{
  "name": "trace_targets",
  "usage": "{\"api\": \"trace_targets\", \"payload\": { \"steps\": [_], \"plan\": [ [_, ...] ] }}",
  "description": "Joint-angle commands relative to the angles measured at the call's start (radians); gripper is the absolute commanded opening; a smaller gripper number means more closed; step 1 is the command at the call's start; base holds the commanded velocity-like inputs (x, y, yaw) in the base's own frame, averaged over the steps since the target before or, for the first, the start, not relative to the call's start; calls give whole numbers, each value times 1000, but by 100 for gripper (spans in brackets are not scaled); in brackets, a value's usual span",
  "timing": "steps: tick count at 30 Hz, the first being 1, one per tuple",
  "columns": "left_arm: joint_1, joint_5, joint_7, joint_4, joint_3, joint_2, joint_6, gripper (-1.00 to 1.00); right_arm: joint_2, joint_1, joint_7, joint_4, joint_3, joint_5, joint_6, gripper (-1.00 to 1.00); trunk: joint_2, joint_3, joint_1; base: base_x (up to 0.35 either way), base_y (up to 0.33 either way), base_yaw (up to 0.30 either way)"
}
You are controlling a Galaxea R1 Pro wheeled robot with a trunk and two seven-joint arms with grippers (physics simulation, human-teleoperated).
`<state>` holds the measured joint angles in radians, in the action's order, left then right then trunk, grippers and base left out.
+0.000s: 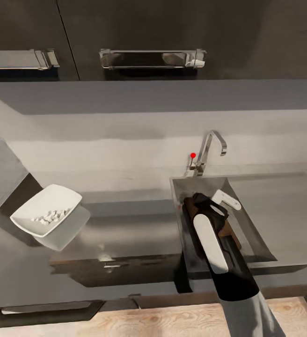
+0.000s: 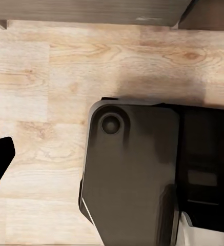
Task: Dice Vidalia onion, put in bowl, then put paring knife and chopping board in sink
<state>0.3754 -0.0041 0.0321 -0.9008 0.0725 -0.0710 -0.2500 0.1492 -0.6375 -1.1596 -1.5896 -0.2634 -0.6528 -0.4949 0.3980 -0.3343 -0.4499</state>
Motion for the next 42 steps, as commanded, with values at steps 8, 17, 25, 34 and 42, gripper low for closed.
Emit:
{"api": "trace_targets", "payload": {
  "steps": [8, 17, 25, 34, 42],
  "plan": [
    [0, -1, 2, -1, 1, -1, -2, 100, -95, -1, 4, -15, -167, -4, 41, 100, 2, -2, 0, -332, 0, 0],
    [0, -1, 3, -1, 1, 0, -2, 100, -103, 0, 24, -20, -193, -4, 47, 100, 2, -2, 0, -336, 0, 0],
    [0, -1, 3, -1, 1, 0, -2, 100, -103, 3, 46, -21, -194, -4, 47, 100, 2, -2, 0, -336, 0, 0],
    [0, -1, 3, 3, 1, -1, -2, 100, -104, 19, 49, -21, -194, -4, 49, 100, 2, -2, 0, -336, 0, 0],
    [0, -1, 3, 3, 1, -1, -2, 100, -172, 43, 66, -21, -326, -2, 161, 100, 2, -2, 0, -336, 0, 0]
  ]
}}
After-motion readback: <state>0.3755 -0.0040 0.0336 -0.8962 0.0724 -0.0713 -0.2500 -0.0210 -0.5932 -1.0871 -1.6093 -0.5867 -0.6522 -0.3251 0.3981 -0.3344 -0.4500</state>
